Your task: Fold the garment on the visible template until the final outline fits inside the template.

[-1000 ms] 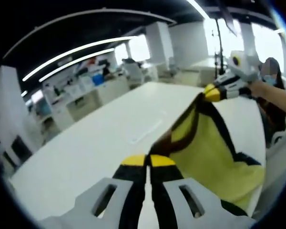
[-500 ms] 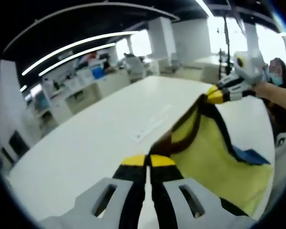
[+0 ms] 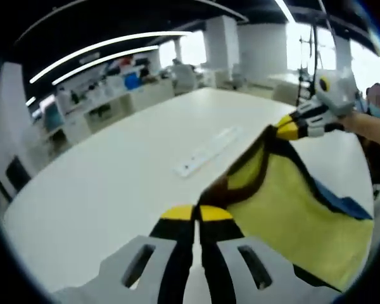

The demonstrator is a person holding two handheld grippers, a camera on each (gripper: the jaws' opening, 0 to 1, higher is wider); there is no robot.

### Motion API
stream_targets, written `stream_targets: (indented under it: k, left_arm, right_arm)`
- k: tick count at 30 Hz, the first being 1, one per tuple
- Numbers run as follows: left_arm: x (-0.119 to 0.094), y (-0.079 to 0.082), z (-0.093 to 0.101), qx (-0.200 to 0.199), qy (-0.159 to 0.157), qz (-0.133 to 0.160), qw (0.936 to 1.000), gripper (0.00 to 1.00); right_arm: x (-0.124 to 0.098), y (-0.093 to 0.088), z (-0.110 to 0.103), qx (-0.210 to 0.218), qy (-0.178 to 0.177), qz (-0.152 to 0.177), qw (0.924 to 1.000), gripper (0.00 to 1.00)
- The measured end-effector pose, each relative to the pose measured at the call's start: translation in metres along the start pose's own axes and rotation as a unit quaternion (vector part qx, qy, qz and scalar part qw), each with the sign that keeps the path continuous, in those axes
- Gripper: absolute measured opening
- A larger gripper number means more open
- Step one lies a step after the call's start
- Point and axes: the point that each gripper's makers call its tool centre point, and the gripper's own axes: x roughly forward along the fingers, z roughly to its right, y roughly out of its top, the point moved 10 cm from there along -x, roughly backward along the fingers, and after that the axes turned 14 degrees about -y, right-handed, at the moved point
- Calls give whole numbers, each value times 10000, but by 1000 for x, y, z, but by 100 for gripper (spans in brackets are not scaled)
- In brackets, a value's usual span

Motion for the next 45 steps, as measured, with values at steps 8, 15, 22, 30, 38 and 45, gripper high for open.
stream_targets:
  k: [8, 15, 22, 30, 38, 45]
  left_arm:
    - [18, -21, -15, -106, -27, -221, 9997, 0]
    - [31, -34, 1, -219, -39, -343, 9992, 0]
    - [43, -43, 1, -314, -85, -444, 9985, 0]
    - [55, -51, -7, -345, -42, -592, 9976, 0]
    - [61, -54, -14, -305, -11, -694, 9971, 0]
    - [66, -57, -25, -355, 60, -706, 9969, 0]
  right_arm:
    - [32, -19, -1, -36, 112, -318, 9994, 1]
    - [47, -36, -3, -25, 150, -549, 9984, 1]
    - [55, -47, -7, -10, 172, -687, 9975, 1]
    - [58, -54, -10, -63, 187, -733, 9971, 1]
    - [60, -60, -11, -122, 207, -768, 9968, 1]
    - [67, -62, -12, -252, 248, -743, 9966, 1]
